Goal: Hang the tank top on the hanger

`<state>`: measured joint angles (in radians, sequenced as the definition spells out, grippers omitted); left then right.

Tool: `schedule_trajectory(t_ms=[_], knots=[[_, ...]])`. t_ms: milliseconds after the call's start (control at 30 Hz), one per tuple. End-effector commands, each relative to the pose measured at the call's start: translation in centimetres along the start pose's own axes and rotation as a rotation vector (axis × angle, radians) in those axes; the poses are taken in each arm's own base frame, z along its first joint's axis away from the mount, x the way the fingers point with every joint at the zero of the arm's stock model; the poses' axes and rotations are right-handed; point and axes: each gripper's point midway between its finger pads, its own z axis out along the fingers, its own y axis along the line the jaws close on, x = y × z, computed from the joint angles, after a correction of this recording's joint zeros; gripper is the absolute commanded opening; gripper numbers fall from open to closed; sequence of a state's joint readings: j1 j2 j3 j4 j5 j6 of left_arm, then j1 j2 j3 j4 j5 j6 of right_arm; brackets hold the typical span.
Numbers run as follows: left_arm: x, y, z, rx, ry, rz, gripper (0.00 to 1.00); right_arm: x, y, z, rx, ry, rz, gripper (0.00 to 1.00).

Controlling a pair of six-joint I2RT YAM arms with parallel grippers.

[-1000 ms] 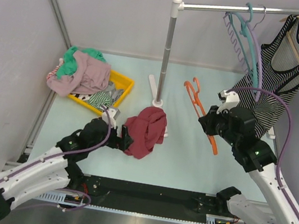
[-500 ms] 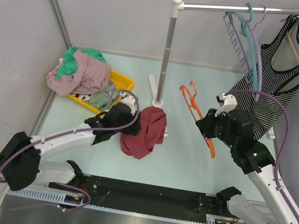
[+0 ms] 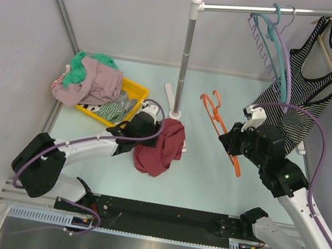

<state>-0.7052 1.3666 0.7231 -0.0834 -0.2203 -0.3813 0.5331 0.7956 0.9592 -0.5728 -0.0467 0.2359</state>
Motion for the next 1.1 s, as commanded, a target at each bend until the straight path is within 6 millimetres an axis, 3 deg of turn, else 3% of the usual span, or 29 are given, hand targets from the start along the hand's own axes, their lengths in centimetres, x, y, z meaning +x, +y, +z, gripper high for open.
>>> schedule_trajectory(t_ms=[0,67,267,433,667,767,867,1067], knots=[[-1.9,-0.4,0.5,-0.005,-0.058,0.006,0.53,-1.0,0.4,-0.4,-0.015,-0.04,0.0,0.0],[-1.8,-0.4,0.6,-0.005,-0.057,0.005,0.46,-0.9,0.3,-0.4,-0.01,-0.036,0.0,0.0],[-1.4,-0.6,1.1,0.001,-0.043,0.009,0.36,-0.6,0.2,-0.3,-0.008,-0.028,0.002,0.0],[-1.0,-0.7,1.6,0.004,-0.025,0.015,0.32,-1.0,0.4,-0.5,-0.011,-0.043,0.008,0.0],[-2.1,-0.9,0.6,0.012,-0.058,-0.006,0.0,-1.8,0.6,-0.7,-0.018,-0.068,0.001,0.0],[-3.0,-0.9,-0.5,0.018,-0.089,-0.013,0.0,-2.0,0.3,-0.8,0.004,-0.073,0.007,0.0],[-3.4,0.5,-1.6,-0.035,-0.115,0.011,0.0,-2.0,0.3,-1.1,0.01,-0.071,0.002,0.0],[-2.0,3.1,-3.4,-0.083,-0.125,0.026,0.0,-1.9,3.4,-1.3,-0.14,-0.088,-0.005,0.0]])
